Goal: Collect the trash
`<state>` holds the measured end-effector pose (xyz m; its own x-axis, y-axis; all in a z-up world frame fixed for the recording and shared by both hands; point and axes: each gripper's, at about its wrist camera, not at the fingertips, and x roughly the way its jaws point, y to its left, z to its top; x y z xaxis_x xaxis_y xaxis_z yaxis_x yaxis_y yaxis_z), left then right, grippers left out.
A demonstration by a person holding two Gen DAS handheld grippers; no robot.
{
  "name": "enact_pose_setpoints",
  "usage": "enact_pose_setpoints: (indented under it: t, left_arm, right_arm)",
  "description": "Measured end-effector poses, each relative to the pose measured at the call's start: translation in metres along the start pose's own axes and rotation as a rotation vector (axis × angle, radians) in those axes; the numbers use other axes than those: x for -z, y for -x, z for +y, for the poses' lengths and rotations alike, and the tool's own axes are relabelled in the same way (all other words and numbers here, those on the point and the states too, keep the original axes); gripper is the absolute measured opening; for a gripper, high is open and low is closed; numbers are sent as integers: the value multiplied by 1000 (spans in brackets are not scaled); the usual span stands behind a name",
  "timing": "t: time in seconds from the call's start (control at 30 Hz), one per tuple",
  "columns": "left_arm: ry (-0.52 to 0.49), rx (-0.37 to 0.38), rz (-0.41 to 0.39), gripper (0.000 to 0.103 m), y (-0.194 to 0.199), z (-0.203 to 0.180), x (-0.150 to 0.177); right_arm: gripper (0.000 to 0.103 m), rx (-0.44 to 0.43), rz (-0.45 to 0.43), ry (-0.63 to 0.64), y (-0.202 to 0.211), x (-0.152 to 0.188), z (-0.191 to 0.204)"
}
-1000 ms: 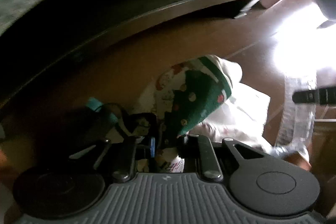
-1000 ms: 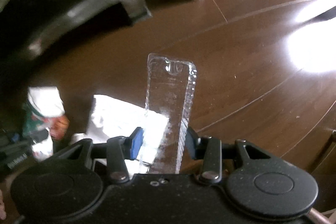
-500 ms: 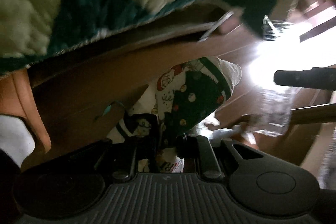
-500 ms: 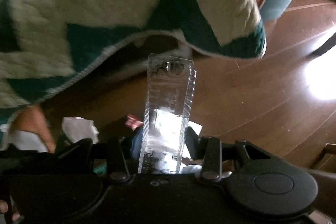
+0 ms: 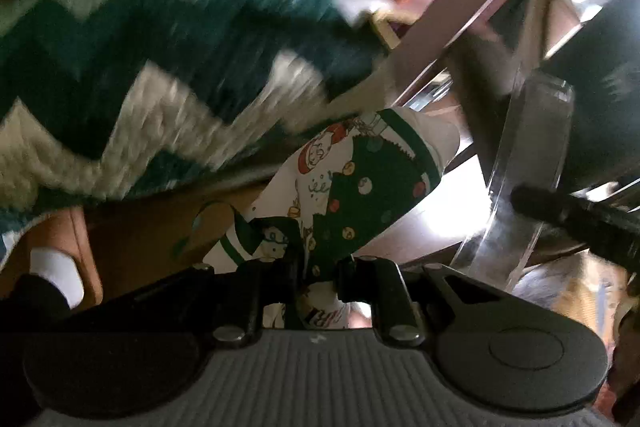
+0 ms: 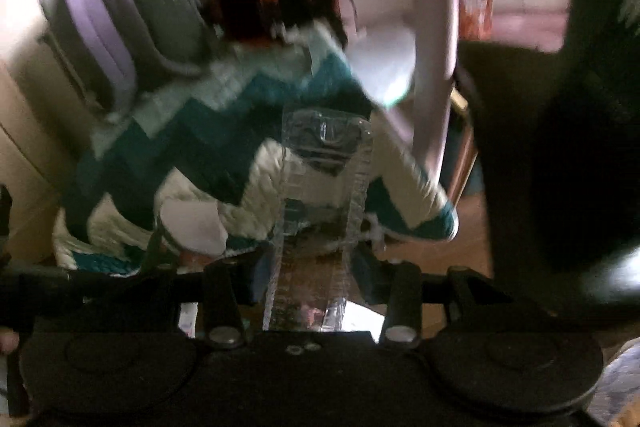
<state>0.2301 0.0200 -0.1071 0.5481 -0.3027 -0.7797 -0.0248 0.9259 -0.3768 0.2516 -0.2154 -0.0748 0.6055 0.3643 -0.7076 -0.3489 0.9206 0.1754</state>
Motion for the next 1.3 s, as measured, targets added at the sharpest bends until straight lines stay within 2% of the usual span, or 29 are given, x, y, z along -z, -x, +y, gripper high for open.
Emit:
enact_pose_setpoints:
  t: [0.13,0.33,0.57,0.73,1.0,1.17,1.3]
  left_arm:
    - [-34,52,-91,16,45,-38,-7]
    - [-116,109,-194,16,93,-99,-23]
    - [-205,197,-282,16,131,-183,-57]
    - [-271,265,-342,16,153,-249,-90]
    - [-394,324,-402,16,162,-350,-131]
    - [-415,349,-423,16,157,-404,-154]
    - [-435,368,-445,16,143,-438,-173]
  right_arm:
    - [41,8,-73,24,59,-2,-4]
    - [41,51,-179,43,130,-13,-17]
    - [41,133,-308,66,199,-43,-44]
    - [41,201,-414,30,247,-75,-75]
    - [41,329,-527,8,297,-125,-127]
    - [41,385,-562,-51,303,-149,-166]
    - [42,396,-566,-94,305,-154,-197]
